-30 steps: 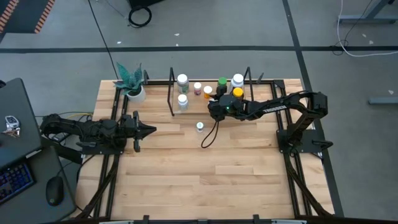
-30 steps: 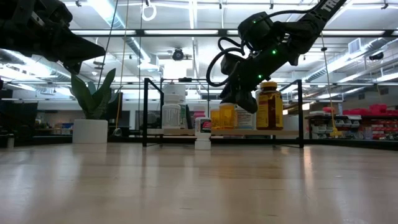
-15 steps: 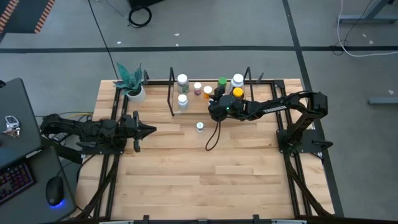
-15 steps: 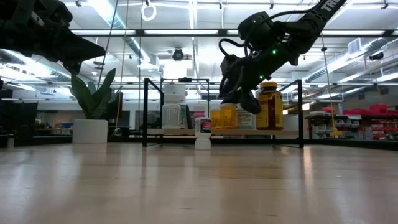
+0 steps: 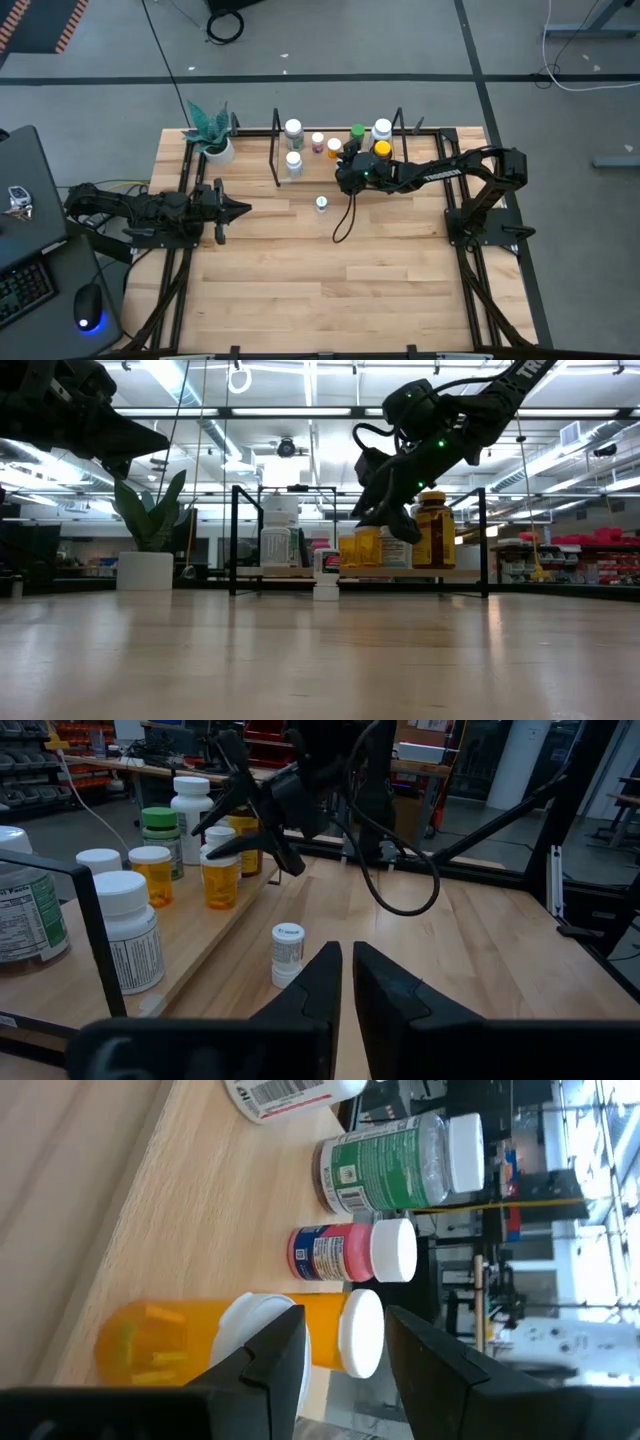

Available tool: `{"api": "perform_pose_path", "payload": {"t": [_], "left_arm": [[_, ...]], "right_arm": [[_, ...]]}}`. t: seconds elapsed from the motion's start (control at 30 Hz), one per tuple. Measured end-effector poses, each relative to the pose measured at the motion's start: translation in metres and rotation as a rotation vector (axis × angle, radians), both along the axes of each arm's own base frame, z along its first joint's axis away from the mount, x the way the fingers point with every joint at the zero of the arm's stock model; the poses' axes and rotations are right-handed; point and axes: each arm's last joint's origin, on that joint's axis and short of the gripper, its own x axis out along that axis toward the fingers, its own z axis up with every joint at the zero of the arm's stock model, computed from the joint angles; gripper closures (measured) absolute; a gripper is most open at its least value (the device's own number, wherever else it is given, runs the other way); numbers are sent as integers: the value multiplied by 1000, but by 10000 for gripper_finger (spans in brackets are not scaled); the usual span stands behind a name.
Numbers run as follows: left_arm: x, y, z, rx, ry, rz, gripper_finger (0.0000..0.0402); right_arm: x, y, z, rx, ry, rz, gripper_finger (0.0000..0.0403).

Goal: Pick and place medicine bottles onto shelf by color
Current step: Close the yellow pill bottle

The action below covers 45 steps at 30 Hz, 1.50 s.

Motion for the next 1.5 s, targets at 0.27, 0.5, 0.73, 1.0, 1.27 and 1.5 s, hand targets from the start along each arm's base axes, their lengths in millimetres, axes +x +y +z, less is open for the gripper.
{"api": "perform_pose_path", "payload": {"t": [0.27,0.5,0.73,1.0,1.27,1.5], "left_arm": [[0,0,0,0,0,0,370],[0,0,0,0,0,1,369],[0,0,0,0,0,0,364],[0,0,0,0,0,0,373],[0,0,0,0,0,0,363],[0,0,0,0,0,0,372]], "right_arm": [[-1,-5,0,129,-116,-72,252],[-1,-9,1,231,-212,-102,252],[-2,-10,1,220,-206,-102,252],[-2,-9,1,101,-104,-56,252],[-1,-6,0,8,-4,30,252],[0,-6,1,42,-32,39,252]]}}
